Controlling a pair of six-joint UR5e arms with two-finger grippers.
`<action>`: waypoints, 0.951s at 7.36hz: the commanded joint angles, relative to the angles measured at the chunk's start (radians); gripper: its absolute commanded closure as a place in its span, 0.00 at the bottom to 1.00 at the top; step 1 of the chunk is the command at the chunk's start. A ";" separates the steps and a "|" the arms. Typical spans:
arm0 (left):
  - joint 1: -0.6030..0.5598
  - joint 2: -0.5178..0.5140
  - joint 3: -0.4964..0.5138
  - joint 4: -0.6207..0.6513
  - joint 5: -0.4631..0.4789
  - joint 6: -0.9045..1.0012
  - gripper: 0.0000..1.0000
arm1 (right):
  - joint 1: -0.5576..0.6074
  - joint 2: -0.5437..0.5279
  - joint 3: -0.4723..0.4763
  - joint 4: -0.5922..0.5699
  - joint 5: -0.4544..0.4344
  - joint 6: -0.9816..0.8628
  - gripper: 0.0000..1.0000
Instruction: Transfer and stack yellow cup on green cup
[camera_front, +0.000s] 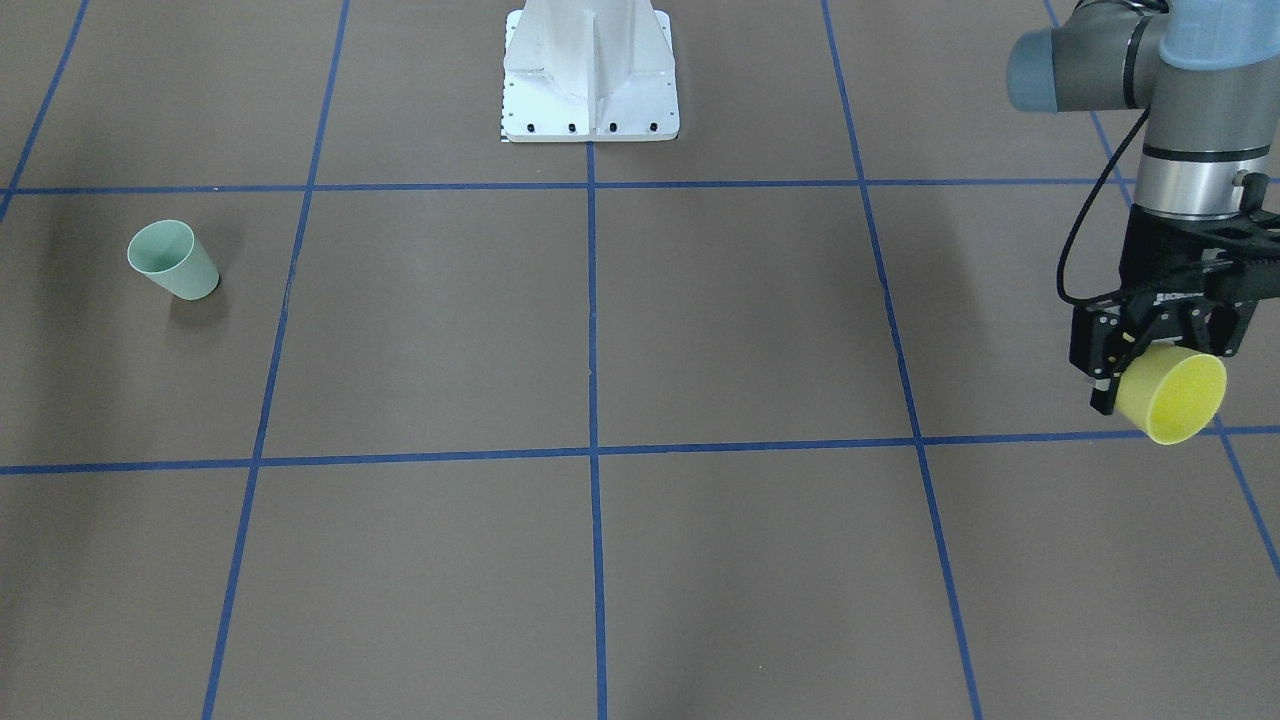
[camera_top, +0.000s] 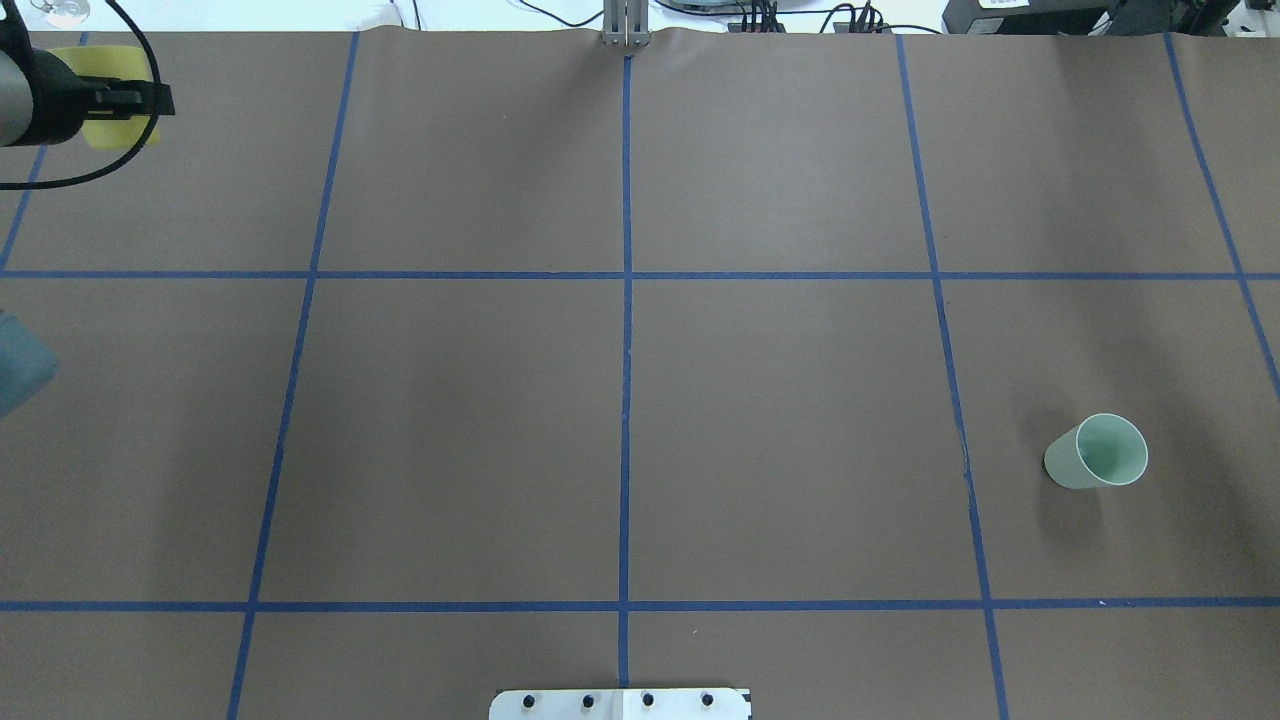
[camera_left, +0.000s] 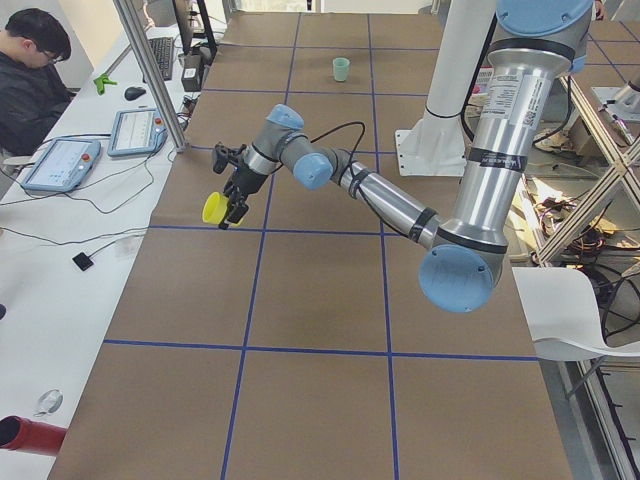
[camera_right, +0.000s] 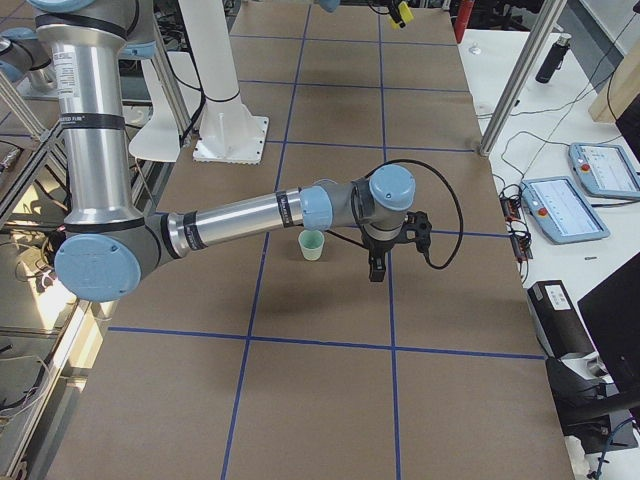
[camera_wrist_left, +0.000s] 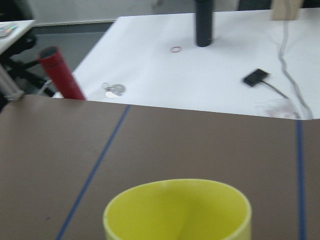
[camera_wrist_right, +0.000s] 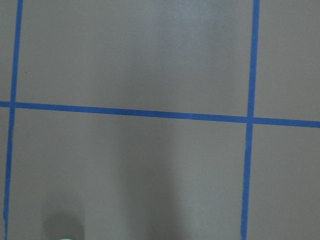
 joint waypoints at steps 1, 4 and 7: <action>0.105 -0.008 0.001 -0.191 -0.087 0.020 1.00 | -0.131 0.151 -0.003 0.010 0.066 0.134 0.00; 0.286 -0.048 0.016 -0.418 -0.105 0.023 1.00 | -0.329 0.270 -0.007 0.133 0.053 0.440 0.00; 0.412 -0.150 0.279 -0.828 -0.104 0.061 1.00 | -0.452 0.388 -0.067 0.291 0.043 0.770 0.00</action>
